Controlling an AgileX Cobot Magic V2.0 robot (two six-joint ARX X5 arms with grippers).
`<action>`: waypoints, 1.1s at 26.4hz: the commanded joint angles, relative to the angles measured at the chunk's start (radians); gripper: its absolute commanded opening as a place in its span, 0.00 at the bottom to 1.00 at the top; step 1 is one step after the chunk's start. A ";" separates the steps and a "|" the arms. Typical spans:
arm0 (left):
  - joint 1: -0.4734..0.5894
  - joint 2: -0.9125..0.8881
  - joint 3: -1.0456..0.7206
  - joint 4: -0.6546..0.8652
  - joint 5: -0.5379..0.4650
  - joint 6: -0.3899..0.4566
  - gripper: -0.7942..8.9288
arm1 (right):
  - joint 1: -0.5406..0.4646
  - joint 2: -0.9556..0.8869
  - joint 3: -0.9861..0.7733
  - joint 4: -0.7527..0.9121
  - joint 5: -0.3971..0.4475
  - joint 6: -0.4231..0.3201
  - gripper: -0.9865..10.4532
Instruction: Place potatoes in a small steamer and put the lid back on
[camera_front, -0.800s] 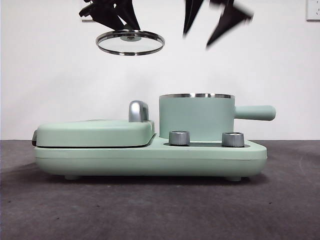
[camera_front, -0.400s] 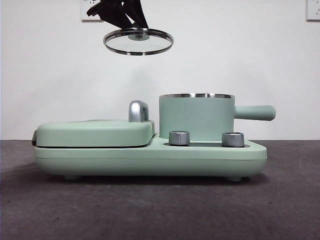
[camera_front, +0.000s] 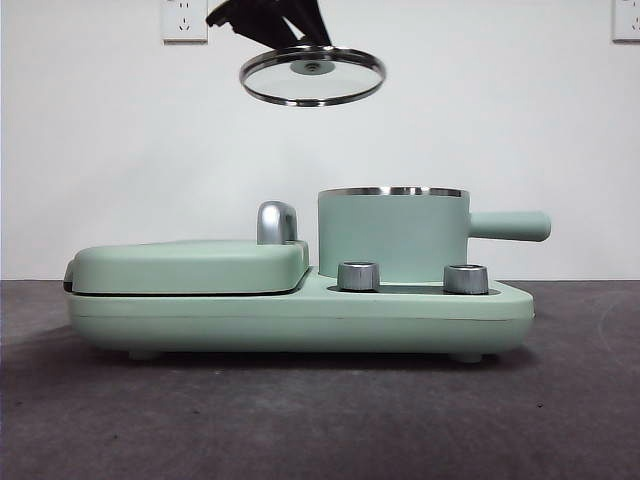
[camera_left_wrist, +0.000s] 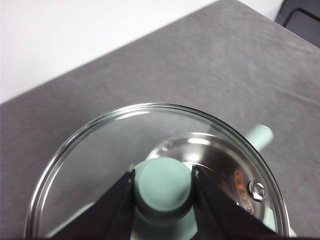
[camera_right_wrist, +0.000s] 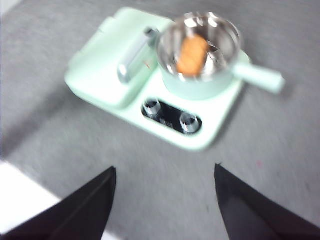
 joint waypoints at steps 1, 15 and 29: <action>-0.033 0.012 0.038 0.018 0.004 0.011 0.13 | 0.004 -0.113 -0.076 -0.065 0.012 -0.010 0.36; -0.115 0.136 0.038 0.028 0.004 0.042 0.13 | 0.004 -0.340 -0.391 0.151 -0.067 0.070 0.36; -0.117 0.230 0.038 0.127 0.075 0.101 0.10 | 0.004 -0.339 -0.413 0.241 -0.087 0.126 0.36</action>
